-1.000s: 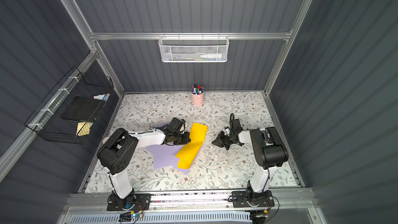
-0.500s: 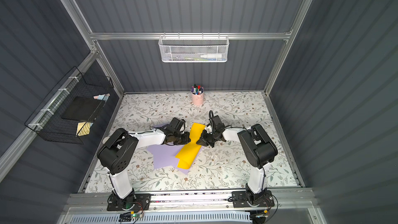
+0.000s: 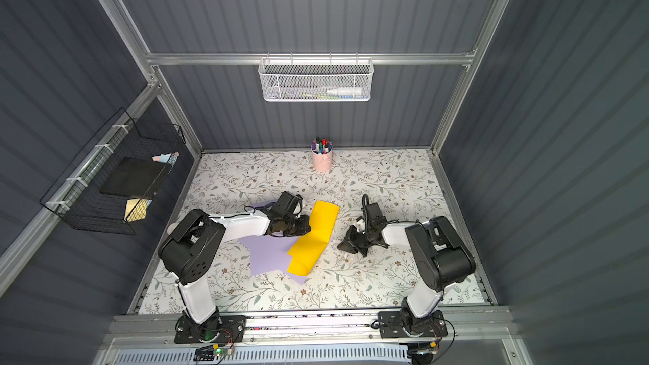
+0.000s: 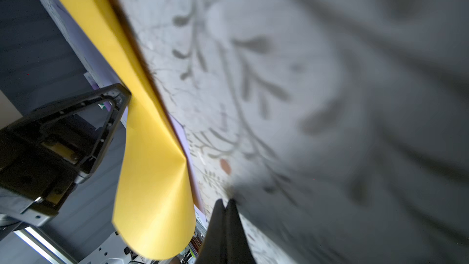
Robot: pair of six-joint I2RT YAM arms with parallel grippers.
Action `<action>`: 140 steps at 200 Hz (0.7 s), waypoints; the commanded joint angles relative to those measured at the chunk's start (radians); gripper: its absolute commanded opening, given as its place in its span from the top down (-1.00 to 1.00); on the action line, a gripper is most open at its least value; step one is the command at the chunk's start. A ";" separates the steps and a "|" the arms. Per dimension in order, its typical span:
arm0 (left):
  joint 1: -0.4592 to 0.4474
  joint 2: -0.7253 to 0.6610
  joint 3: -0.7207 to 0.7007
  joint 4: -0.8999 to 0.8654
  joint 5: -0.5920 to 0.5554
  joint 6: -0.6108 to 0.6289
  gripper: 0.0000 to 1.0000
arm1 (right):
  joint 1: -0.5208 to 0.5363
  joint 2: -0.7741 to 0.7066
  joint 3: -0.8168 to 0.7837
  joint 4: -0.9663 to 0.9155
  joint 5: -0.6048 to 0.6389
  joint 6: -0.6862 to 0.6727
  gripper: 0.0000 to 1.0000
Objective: Fold the rectangular paper in half along the long edge
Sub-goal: Fold the paper.
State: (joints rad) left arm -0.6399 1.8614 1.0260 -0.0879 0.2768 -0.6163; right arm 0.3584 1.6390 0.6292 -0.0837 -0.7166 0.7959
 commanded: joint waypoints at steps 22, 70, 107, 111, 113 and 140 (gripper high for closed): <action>-0.006 0.046 -0.025 -0.153 -0.049 0.027 1.00 | 0.062 -0.102 0.104 -0.226 0.110 -0.043 1.00; -0.006 0.059 -0.016 -0.157 -0.045 0.029 1.00 | 0.237 0.055 0.259 -0.180 0.090 0.010 1.00; -0.006 0.061 -0.009 -0.167 -0.045 0.030 1.00 | 0.294 0.158 0.255 -0.152 0.092 0.020 1.00; -0.006 0.060 -0.009 -0.167 -0.047 0.030 1.00 | 0.295 0.162 0.243 -0.147 0.094 0.021 1.00; -0.006 0.060 -0.009 -0.167 -0.047 0.030 1.00 | 0.294 0.164 0.236 -0.145 0.095 0.022 1.00; -0.006 0.056 -0.008 -0.171 -0.054 0.030 1.00 | 0.289 0.151 0.131 -0.151 0.129 0.014 1.00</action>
State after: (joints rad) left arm -0.6403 1.8683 1.0447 -0.1146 0.2768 -0.6094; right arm 0.6479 1.7874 0.8509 -0.1799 -0.6453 0.8005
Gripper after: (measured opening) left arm 0.054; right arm 0.045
